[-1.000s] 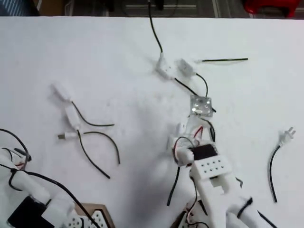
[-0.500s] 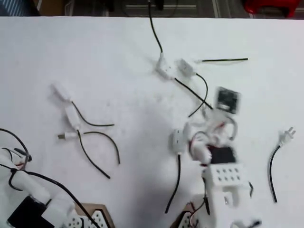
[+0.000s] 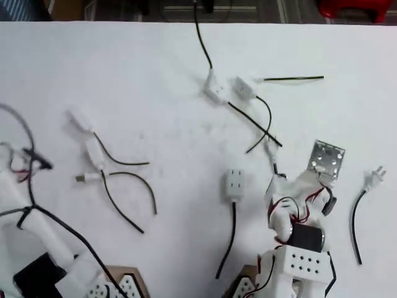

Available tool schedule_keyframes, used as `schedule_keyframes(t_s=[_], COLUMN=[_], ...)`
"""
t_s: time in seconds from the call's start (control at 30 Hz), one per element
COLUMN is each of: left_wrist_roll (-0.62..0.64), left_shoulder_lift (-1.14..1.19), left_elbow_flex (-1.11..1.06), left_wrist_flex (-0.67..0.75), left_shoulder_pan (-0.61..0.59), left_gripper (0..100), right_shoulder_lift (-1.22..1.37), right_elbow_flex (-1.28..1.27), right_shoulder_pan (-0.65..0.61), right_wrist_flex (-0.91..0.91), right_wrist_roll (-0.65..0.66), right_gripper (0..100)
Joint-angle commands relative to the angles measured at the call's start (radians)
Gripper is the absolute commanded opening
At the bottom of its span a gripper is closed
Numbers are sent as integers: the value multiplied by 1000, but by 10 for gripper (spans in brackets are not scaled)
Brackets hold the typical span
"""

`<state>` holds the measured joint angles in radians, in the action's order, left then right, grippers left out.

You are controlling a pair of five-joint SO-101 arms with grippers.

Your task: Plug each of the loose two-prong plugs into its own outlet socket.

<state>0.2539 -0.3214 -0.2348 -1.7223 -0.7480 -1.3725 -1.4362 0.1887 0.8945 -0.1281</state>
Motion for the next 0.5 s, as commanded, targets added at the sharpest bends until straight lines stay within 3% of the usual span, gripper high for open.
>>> schedule_keyframes(t_s=[0.0, 0.1, 0.27, 0.4, 0.47], left_wrist_roll=[34, 107, 207, 382, 390], left_shoulder_lift=[-27, 33, 234, 302, 302], left_elbow_flex=[80, 83, 95, 86, 91], left_wrist_flex=[-12, 26, 81, 44, 3], left_shoulder_pan=[147, 231, 248, 248, 248], left_gripper=[297, 296, 296, 260, 244], right_shoulder_lift=[-10, -10, -12, -10, -10], right_elbow_flex=[-3, -6, -15, -21, -21], right_shoulder_pan=[-24, -30, -30, -28, -28], right_wrist_flex=[-16, -16, -31, -56, -56], right_wrist_roll=[58, 60, 63, 63, 63], right_gripper=[440, 440, 440, 440, 440])
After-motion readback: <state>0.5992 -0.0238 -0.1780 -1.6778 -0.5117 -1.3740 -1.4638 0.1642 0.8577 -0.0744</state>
